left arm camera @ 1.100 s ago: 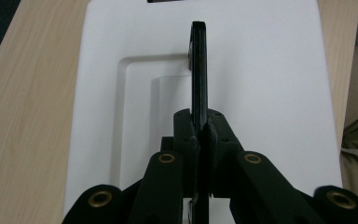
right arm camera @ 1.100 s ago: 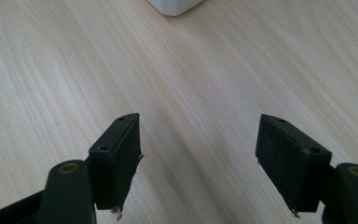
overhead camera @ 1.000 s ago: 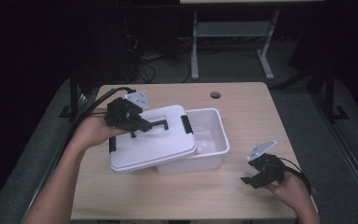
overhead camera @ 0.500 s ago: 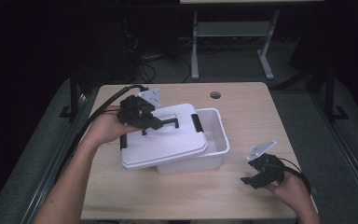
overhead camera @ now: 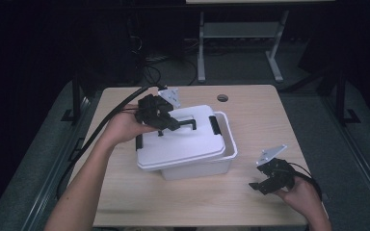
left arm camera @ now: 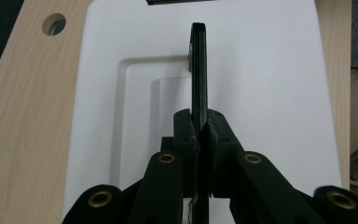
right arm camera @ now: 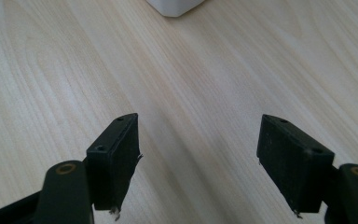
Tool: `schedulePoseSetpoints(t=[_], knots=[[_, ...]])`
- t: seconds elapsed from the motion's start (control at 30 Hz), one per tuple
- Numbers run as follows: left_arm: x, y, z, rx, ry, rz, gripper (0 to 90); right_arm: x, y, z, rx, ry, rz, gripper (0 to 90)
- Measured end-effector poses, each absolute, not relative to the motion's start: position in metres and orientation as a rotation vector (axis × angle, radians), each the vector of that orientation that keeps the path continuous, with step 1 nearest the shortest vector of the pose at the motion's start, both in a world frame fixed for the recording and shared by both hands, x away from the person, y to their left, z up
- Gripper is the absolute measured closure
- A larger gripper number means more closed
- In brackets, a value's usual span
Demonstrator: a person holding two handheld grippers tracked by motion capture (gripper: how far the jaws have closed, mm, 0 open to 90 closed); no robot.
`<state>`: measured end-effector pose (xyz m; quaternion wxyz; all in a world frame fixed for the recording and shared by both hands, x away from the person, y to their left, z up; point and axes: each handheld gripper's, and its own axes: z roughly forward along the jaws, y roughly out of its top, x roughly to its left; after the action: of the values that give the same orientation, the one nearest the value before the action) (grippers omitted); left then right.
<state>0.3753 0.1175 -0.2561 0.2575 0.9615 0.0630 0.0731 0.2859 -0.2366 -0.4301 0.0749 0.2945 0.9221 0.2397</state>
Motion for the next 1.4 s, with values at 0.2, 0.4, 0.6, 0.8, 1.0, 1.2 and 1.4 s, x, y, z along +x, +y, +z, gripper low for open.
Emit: schedulePoseSetpoints(t=[0.2,0.4,0.6,0.8,1.0,1.2,1.4], knots=[[0.38,0.105,-0.258,2.612,0.148,0.191,84.1,0.285,-0.238,-0.429,0.881,2.762,0.732,29.1],[0.386,0.093,-0.261,2.615,0.134,0.196,84.2,0.285,-0.239,-0.429,0.88,2.762,0.737,29.2],[0.39,0.083,-0.265,2.619,0.124,0.18,84.1,0.286,-0.239,-0.429,0.883,2.763,0.741,29.1],[0.393,0.075,-0.268,2.619,0.109,0.183,84.1,0.285,-0.24,-0.429,0.889,2.765,0.743,29.3],[0.393,0.072,-0.273,2.628,0.094,0.191,84.0,0.284,-0.241,-0.429,0.889,2.765,0.749,29.3],[0.395,0.072,-0.274,2.627,0.093,0.18,83.9,0.284,-0.241,-0.429,0.89,2.765,0.752,29.3],[0.395,0.072,-0.277,2.631,0.087,0.185,83.8,0.284,-0.24,-0.429,0.884,2.769,0.754,29.3]])
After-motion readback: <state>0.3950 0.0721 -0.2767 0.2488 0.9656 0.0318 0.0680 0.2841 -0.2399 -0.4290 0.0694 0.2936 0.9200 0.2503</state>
